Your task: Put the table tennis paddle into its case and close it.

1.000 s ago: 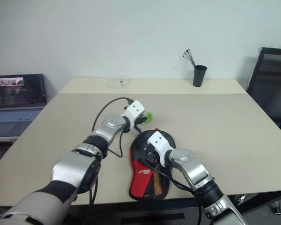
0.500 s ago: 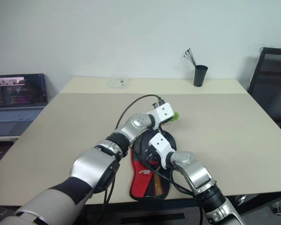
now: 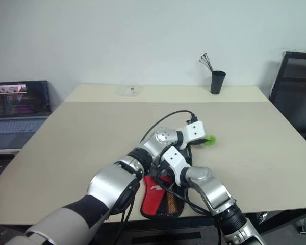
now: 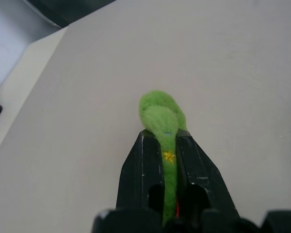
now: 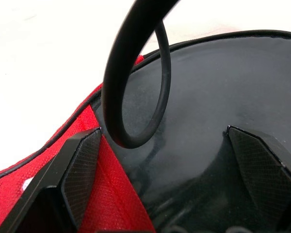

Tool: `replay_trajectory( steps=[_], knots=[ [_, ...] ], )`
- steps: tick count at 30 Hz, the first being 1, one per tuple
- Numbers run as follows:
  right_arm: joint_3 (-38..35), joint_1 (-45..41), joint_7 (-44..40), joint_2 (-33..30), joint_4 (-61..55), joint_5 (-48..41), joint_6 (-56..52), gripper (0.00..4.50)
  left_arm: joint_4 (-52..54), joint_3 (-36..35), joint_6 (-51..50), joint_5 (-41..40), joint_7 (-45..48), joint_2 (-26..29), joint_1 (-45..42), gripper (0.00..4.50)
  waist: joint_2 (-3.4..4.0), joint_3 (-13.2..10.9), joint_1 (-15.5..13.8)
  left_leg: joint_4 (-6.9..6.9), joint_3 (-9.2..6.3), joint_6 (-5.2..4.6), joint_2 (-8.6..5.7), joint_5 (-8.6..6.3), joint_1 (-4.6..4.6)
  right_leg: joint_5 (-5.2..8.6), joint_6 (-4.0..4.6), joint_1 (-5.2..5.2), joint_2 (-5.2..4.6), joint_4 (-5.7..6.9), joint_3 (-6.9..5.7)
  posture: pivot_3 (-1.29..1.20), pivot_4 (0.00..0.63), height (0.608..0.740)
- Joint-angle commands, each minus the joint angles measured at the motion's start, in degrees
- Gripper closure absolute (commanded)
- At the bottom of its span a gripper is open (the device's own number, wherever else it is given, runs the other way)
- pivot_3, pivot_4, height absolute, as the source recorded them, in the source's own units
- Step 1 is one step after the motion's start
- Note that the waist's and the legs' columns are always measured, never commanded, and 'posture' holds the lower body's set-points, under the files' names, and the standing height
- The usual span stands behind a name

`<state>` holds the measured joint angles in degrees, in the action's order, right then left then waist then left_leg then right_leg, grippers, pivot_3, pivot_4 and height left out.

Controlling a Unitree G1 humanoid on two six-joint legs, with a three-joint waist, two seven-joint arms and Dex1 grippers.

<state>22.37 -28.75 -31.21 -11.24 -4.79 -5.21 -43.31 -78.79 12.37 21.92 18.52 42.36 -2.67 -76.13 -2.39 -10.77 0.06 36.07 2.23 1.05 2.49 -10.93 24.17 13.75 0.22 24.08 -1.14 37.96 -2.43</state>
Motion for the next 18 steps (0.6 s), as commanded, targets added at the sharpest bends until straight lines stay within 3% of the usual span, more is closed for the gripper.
replay_trajectory(
  steps=[1,8,18],
  knots=[
    [1.40,1.37,-0.21,-0.42,5.25,0.72,-2.98,0.00,2.72,-0.73,1.89,-1.33,2.15,-0.86,-0.06,2.88,0.00,0.00,0.06,0.00,0.00,0.00,0.00,0.00,-0.01,0.00,0.00,0.00,0.00,0.01,0.01,0.00,0.150,0.740],
    [1.48,0.53,-0.57,-0.09,6.24,0.64,-2.39,0.00,2.53,-0.43,0.37,0.62,-5.72,3.59,-0.53,0.46,0.02,0.01,0.12,0.00,0.01,0.00,0.03,0.00,-0.12,0.00,0.00,-0.03,0.02,0.08,0.05,0.00,0.150,0.740],
    [-0.44,-0.90,-1.04,0.39,2.70,-1.05,-4.56,0.00,2.63,-3.82,-2.71,-0.95,-15.41,12.87,-2.38,0.46,0.02,0.02,0.17,0.00,0.03,0.00,0.08,0.00,-0.18,0.00,0.00,-0.05,0.05,0.12,0.04,0.00,0.150,0.740]
  ],
)
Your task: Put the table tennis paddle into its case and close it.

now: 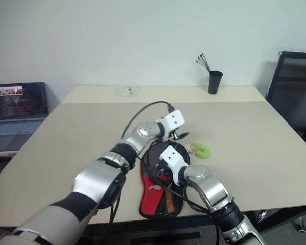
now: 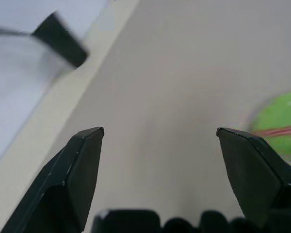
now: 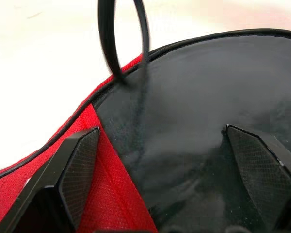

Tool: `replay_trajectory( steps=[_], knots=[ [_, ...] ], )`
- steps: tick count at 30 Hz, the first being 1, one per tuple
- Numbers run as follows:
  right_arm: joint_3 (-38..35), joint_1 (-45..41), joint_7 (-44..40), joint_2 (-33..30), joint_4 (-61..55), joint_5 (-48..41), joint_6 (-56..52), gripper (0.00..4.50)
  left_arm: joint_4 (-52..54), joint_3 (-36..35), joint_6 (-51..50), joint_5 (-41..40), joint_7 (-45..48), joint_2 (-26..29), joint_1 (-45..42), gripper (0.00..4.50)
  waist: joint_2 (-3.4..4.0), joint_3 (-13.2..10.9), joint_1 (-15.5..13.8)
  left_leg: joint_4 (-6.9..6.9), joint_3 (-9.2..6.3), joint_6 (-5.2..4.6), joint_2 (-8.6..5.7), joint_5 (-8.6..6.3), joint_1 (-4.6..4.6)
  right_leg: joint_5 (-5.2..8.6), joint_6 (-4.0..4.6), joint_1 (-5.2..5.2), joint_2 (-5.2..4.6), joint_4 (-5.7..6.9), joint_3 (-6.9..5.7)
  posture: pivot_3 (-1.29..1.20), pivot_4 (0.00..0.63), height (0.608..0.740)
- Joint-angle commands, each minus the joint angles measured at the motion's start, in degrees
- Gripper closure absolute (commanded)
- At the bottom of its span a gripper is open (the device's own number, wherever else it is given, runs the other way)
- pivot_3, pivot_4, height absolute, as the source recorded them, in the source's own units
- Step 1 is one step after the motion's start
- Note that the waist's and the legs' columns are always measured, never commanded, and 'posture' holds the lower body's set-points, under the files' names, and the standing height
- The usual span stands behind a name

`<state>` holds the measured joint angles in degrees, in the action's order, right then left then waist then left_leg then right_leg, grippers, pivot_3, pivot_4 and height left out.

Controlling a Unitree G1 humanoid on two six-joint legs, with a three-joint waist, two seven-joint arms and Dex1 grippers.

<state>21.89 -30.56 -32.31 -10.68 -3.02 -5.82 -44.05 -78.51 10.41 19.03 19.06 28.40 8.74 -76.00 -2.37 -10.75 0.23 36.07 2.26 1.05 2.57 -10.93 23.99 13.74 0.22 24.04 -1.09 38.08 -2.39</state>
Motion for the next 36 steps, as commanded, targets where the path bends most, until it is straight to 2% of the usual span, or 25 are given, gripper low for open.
replay_trajectory(
  steps=[1,4,7,9,13,17,19,21,23,29,36],
  knots=[
    [-0.71,0.82,-0.02,-0.18,-0.88,-1.14,-4.80,0.00,2.53,-3.03,0.10,-2.62,-0.70,2.72,-2.20,0.46,0.00,0.00,-0.01,0.00,0.00,0.00,0.01,0.00,0.01,0.00,0.00,0.00,0.00,-0.01,0.00,0.00,0.150,0.740],
    [-3.73,0.91,-0.09,-0.12,-7.33,-3.90,-8.52,0.00,3.32,-7.12,0.26,-6.91,4.57,5.97,-0.57,0.46,-0.01,-0.01,-0.01,0.00,0.02,0.00,0.03,0.00,0.09,0.00,0.00,0.06,-0.01,-0.02,-0.02,0.00,0.150,0.740],
    [-9.86,1.52,0.94,1.82,-13.71,-9.05,-13.84,0.00,4.90,-11.19,-0.02,-12.54,15.41,7.53,2.22,0.46,0.00,-0.01,-0.02,-0.01,0.00,0.01,0.04,0.00,0.20,0.00,0.01,0.13,-0.01,-0.04,-0.02,0.00,0.150,0.740],
    [-13.61,1.95,0.95,1.07,-18.89,-11.99,-17.71,0.00,7.64,-12.53,-1.48,-16.41,26.39,8.00,5.75,0.46,0.01,-0.02,-0.02,-0.01,-0.02,0.02,0.05,0.00,0.24,-0.01,0.02,0.14,-0.01,-0.06,-0.06,0.00,0.150,0.740],
    [-20.25,1.91,-0.94,-3.33,-27.96,-18.75,-24.90,0.00,16.59,-11.36,-5.49,-20.08,38.12,7.55,13.53,0.46,0.01,-0.02,-0.02,0.01,-0.05,0.02,0.11,0.00,0.27,0.00,0.03,0.13,-0.06,-0.05,-0.06,0.00,0.150,0.740],
    [-22.11,1.69,-3.54,-11.07,-29.57,-21.09,-24.99,0.00,24.74,-9.79,-11.36,-21.83,42.48,7.05,18.69,0.46,0.00,-0.03,-0.15,0.07,-0.15,0.01,0.09,0.00,0.33,-0.01,0.03,0.13,-0.07,-0.04,-0.09,0.00,0.150,0.740],
    [-21.90,1.36,-4.54,-16.24,-26.91,-19.19,-20.98,0.00,28.00,-8.44,-13.41,-21.66,43.47,7.04,21.09,0.46,0.00,-0.02,-0.14,0.08,-0.14,0.01,0.07,0.00,0.32,0.00,0.03,0.13,-0.07,-0.05,-0.08,0.00,0.150,0.740],
    [-18.21,1.34,-5.91,-23.19,-21.08,-12.63,-11.00,0.00,29.44,-7.03,-14.65,-20.96,43.42,7.11,22.71,0.46,0.00,-0.02,-0.12,0.07,-0.13,0.01,0.02,0.00,0.31,0.00,0.03,0.12,-0.05,-0.05,-0.06,0.00,0.150,0.740],
    [-14.28,0.97,-5.84,-26.77,-15.12,-7.10,-2.43,0.00,30.16,-6.32,-15.57,-20.98,43.17,7.31,23.07,0.46,0.00,-0.02,-0.12,0.07,-0.08,0.00,-0.09,0.00,0.28,0.00,0.03,0.11,-0.05,-0.07,-0.03,0.00,0.150,0.740],
    [-8.95,-1.42,-5.85,-26.89,-0.90,1.07,11.95,0.00,30.49,-5.08,-16.29,-21.16,42.68,7.55,23.15,0.46,0.00,-0.03,0.17,0.04,-0.05,0.00,0.02,0.00,0.26,0.00,0.02,0.16,0.13,-0.04,0.03,0.00,0.150,0.740],
    [-6.79,-3.44,-7.00,-23.30,8.43,4.53,19.07,0.00,31.55,-4.26,-16.99,-21.54,42.75,7.79,23.69,0.46,0.00,-0.03,0.10,0.05,-0.03,0.00,0.01,0.00,0.27,0.00,0.01,0.15,0.12,-0.05,0.03,0.00,0.150,0.740]
  ],
)
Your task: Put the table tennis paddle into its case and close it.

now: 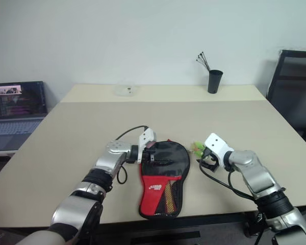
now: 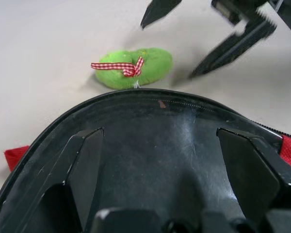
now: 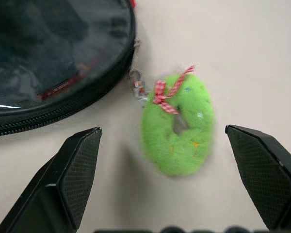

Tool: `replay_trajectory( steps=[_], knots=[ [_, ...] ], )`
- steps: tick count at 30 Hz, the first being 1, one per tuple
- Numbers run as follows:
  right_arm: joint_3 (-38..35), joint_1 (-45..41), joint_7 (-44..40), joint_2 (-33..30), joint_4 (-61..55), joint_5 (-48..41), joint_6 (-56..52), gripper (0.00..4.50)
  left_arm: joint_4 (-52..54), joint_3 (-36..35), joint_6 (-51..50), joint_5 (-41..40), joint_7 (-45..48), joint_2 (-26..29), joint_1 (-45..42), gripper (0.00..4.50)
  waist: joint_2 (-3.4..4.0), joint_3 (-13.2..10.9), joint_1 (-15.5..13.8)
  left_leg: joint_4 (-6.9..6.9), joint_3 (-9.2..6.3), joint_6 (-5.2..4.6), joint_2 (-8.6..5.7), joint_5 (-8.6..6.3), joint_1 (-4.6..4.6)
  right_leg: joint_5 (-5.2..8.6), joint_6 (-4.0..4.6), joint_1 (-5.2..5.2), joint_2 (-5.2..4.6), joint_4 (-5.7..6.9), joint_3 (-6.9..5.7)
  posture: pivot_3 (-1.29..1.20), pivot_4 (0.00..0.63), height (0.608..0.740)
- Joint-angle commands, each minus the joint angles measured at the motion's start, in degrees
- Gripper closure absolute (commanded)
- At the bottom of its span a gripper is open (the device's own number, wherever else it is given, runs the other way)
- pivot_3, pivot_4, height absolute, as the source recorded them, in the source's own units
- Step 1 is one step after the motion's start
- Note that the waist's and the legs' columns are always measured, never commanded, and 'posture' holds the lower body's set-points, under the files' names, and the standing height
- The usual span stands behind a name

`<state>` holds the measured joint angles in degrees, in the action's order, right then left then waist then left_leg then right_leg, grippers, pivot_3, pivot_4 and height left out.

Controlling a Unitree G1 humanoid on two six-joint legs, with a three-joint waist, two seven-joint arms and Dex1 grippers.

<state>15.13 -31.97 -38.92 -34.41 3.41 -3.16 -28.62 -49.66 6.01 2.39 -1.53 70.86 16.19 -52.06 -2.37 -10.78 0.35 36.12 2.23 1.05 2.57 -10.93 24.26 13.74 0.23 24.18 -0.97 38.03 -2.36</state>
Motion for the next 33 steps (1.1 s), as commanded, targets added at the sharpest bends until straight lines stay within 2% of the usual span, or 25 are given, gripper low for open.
replay_trajectory(
  steps=[1,11,14,26,33],
  knots=[
    [0.25,-2.37,-0.40,0.87,3.44,2.46,4.55,0.00,2.88,0.23,-0.45,-0.97,0.33,0.40,-0.13,0.46,0.00,0.00,-0.05,0.00,0.00,0.00,0.00,0.00,0.00,0.00,0.00,0.00,0.00,0.00,-0.01,0.00,0.150,0.740],
    [-1.16,-6.99,0.88,5.85,15.46,3.88,4.74,0.00,4.37,1.13,-1.51,-1.11,0.79,0.61,0.62,0.46,0.00,0.00,0.08,0.00,0.03,0.00,0.03,0.00,-0.14,0.00,0.01,-0.07,0.00,0.07,0.04,0.00,0.150,0.740],
    [-1.33,-8.04,1.07,6.90,17.40,4.21,3.79,0.60,4.22,1.56,-1.46,-0.92,1.04,0.25,0.32,0.43,0.00,0.00,0.12,0.00,0.10,0.00,0.03,0.00,-0.24,0.00,0.01,-0.10,0.00,0.11,0.11,0.00,0.150,0.740],
    [-0.50,-7.86,0.93,7.62,16.77,6.32,1.39,4.47,-5.58,4.94,3.49,3.03,-0.58,-1.74,-0.82,0.43,0.01,0.03,-0.04,0.01,0.11,0.00,0.02,0.00,-0.25,0.00,0.01,-0.12,-0.02,0.13,0.12,0.00,0.150,0.740],
    [0.44,-5.45,-0.60,3.96,9.73,9.66,2.04,4.47,-8.70,5.56,4.89,3.94,-0.88,-3.04,-0.43,0.43,0.05,0.05,-0.44,0.01,0.11,0.00,-0.02,0.00,-0.26,0.00,0.01,-0.15,-0.06,0.09,0.10,0.00,0.150,0.740]
  ],
)
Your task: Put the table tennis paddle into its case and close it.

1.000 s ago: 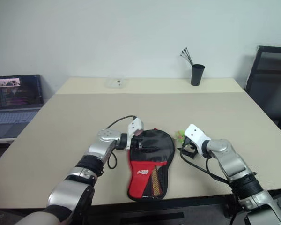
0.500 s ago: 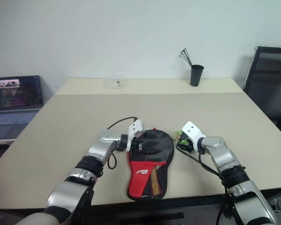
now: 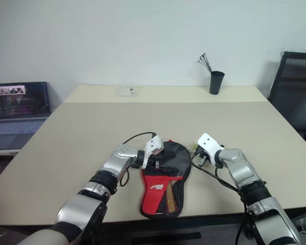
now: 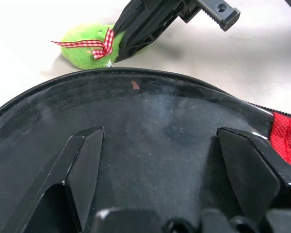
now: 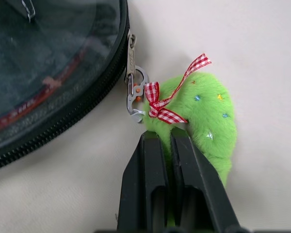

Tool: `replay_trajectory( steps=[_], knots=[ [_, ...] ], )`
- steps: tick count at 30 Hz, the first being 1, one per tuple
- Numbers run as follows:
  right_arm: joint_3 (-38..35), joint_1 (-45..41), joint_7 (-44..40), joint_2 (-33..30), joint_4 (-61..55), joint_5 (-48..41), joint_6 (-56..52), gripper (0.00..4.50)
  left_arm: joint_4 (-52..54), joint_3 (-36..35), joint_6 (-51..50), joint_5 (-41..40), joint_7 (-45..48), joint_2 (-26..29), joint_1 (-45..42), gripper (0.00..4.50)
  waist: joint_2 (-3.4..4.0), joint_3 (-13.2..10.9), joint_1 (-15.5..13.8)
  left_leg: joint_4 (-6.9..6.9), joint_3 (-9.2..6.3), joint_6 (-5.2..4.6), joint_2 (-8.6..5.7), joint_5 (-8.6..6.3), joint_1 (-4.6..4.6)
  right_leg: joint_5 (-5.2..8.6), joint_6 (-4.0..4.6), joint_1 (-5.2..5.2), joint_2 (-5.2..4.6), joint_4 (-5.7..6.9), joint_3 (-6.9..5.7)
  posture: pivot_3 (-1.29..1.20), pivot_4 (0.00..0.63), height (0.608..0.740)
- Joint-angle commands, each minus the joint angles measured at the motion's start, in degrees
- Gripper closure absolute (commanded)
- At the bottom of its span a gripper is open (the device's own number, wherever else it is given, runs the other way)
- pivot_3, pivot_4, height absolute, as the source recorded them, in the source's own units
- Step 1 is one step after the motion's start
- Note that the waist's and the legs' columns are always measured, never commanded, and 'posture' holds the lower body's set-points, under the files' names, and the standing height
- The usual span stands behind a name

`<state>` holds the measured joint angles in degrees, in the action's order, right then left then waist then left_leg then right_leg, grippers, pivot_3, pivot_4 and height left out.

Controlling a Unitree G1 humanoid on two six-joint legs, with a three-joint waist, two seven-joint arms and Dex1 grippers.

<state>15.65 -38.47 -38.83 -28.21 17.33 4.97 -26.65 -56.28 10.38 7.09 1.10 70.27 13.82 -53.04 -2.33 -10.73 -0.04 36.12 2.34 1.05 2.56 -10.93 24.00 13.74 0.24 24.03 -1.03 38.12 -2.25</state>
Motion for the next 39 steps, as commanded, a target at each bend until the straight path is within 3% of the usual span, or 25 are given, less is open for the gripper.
replay_trajectory(
  steps=[1,10,17,28,39],
  knots=[
    [0.03,2.21,-1.39,-3.60,-6.66,2.03,0.00,4.47,-2.33,1.28,0.20,1.39,-0.31,-0.88,0.58,0.43,0.01,0.01,-0.08,0.00,0.00,0.00,-0.01,0.00,0.01,0.00,0.00,0.00,-0.01,-0.01,0.00,0.00,0.150,0.740],
    [-2.66,15.94,-7.56,-13.28,-33.07,0.03,-8.45,4.47,-5.15,2.23,0.82,2.36,-0.18,-2.99,-0.80,0.43,0.31,0.25,-0.61,0.01,-0.04,0.00,-0.07,-0.01,0.01,0.01,-0.01,-0.05,-0.05,-0.08,-0.07,0.00,0.150,0.740],
    [-0.97,23.64,-7.81,-13.25,-49.68,-3.47,-19.25,4.47,-7.16,2.38,1.70,3.41,-1.03,-4.56,-1.73,0.43,0.38,0.41,-0.65,0.04,-0.13,0.01,-0.07,-0.01,-0.10,0.02,-0.01,-0.22,-0.06,-0.14,-0.15,0.00,0.150,0.740],
    [-2.43,30.64,-10.84,-17.77,-64.89,-11.61,-30.19,4.47,-8.91,3.04,3.67,5.22,-1.17,-5.09,-1.66,0.43,0.37,0.53,-0.83,0.03,-0.39,0.02,-0.06,-0.02,-0.11,0.04,0.01,-0.43,-0.12,-0.36,-0.41,0.00,0.150,0.740],
    [-4.77,42.74,-17.73,-25.95,-73.85,-24.67,-28.49,4.47,-9.78,2.93,4.09,5.95,-1.94,-5.42,-2.08,0.43,0.28,0.75,-1.11,0.00,-0.58,0.05,-0.01,-0.05,-0.12,0.05,0.02,-0.65,-0.15,-0.61,-0.64,0.00,0.150,0.740]
  ],
)
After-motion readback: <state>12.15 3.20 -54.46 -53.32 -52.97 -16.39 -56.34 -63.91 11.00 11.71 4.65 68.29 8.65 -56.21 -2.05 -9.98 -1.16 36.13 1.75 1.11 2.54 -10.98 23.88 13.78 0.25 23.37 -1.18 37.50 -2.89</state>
